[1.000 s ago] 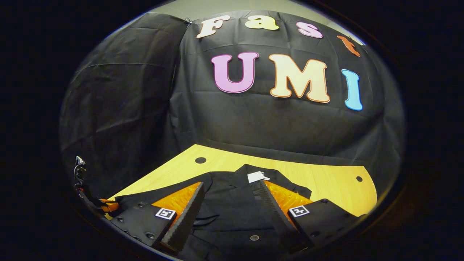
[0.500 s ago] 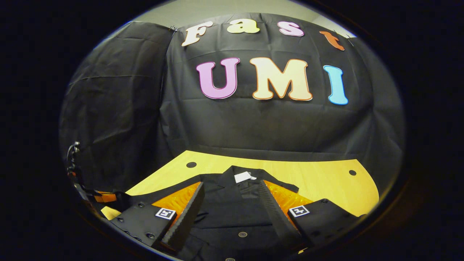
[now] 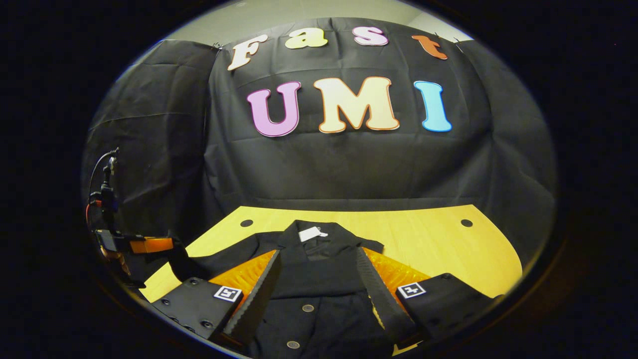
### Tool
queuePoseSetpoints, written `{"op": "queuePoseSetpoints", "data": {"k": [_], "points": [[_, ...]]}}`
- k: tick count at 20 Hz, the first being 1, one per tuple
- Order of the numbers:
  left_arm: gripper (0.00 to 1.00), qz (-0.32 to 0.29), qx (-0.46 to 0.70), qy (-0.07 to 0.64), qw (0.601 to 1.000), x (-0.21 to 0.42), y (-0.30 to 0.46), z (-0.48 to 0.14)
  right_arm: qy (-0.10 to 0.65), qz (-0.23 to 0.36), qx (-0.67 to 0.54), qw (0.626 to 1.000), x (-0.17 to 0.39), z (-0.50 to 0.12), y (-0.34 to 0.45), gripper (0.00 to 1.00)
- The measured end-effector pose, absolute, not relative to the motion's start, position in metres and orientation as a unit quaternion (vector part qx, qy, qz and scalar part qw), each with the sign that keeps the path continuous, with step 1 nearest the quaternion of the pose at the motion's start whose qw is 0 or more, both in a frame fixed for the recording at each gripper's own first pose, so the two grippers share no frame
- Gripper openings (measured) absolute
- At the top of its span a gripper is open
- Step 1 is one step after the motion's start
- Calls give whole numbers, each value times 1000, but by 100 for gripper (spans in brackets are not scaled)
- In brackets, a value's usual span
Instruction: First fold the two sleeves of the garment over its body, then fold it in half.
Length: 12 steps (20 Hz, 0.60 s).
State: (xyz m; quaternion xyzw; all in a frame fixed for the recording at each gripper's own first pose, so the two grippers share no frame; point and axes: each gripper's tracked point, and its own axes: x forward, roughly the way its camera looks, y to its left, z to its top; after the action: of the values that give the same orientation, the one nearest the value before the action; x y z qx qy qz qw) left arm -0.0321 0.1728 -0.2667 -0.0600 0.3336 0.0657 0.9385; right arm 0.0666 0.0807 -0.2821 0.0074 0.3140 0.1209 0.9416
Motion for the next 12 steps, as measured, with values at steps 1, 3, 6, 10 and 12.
{"op": "queuePoseSetpoints", "data": {"k": [1,3,6,10,12], "points": [[0,56,-56,330,941,-24,163,-262,315,115,9,942,64,-282,71,97],[0,34,-50,324,944,-6,142,-257,315,102,12,943,60,-281,51,98],[0,2,-48,324,945,16,105,-257,315,82,20,945,54,-280,22,97],[0,-46,-38,331,942,39,46,-265,319,63,25,945,44,-283,-11,97],[0,-69,-35,330,941,50,16,-269,324,55,26,944,39,-285,-26,97]]}}
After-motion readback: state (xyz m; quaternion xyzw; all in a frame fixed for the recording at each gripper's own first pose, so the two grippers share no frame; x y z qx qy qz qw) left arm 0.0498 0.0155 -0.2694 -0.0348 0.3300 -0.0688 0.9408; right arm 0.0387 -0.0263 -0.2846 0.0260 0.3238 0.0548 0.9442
